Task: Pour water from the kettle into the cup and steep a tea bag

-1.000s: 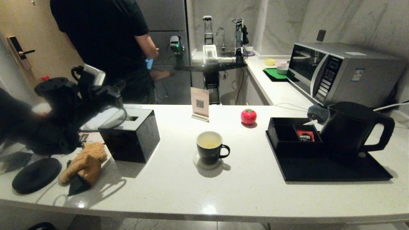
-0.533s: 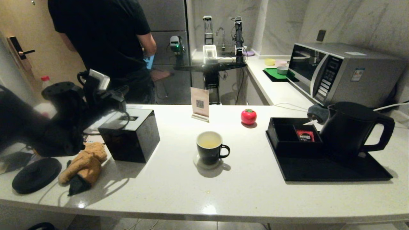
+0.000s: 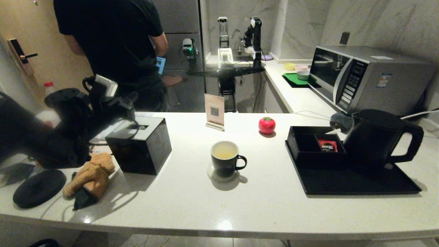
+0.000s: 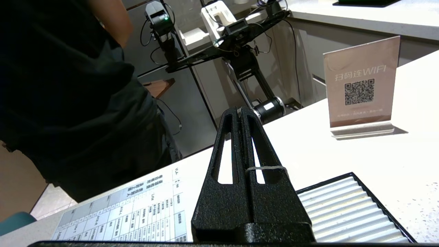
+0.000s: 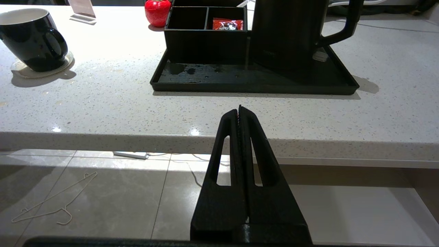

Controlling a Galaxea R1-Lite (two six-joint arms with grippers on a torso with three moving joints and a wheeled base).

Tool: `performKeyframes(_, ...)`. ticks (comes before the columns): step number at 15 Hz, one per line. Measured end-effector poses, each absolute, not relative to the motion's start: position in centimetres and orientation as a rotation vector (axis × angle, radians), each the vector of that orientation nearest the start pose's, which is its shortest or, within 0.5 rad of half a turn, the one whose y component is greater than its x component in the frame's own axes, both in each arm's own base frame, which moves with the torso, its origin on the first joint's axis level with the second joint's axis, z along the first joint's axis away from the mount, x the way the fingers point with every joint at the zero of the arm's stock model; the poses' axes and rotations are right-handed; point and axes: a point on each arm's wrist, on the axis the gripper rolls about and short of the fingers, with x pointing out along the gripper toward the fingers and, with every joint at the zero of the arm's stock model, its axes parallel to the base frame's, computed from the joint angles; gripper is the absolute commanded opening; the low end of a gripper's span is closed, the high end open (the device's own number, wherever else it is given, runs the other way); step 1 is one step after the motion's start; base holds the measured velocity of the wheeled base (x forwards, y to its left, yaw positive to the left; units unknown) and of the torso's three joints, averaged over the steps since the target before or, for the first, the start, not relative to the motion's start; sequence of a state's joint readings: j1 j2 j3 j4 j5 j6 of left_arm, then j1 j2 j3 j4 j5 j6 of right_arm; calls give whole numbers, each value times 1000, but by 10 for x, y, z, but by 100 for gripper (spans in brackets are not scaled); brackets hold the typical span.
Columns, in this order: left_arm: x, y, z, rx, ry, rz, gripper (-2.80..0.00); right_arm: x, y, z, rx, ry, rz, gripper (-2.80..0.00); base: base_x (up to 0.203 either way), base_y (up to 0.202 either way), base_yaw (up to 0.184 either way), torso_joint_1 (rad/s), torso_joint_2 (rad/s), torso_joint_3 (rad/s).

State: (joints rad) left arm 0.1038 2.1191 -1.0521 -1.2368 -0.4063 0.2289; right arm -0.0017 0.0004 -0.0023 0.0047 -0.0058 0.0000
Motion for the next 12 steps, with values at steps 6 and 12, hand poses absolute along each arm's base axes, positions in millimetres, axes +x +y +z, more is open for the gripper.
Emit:
performKeyframes(6,407,26,153,266,-192,-296,-280,-23,0,76,0,2,-7,-280,0,0,0,0,0,0)
performKeyframes(12,404,25,149,261,-175,-299,0,-23,0,76,0,3,-8,-280,0,0,0,0,0,0)
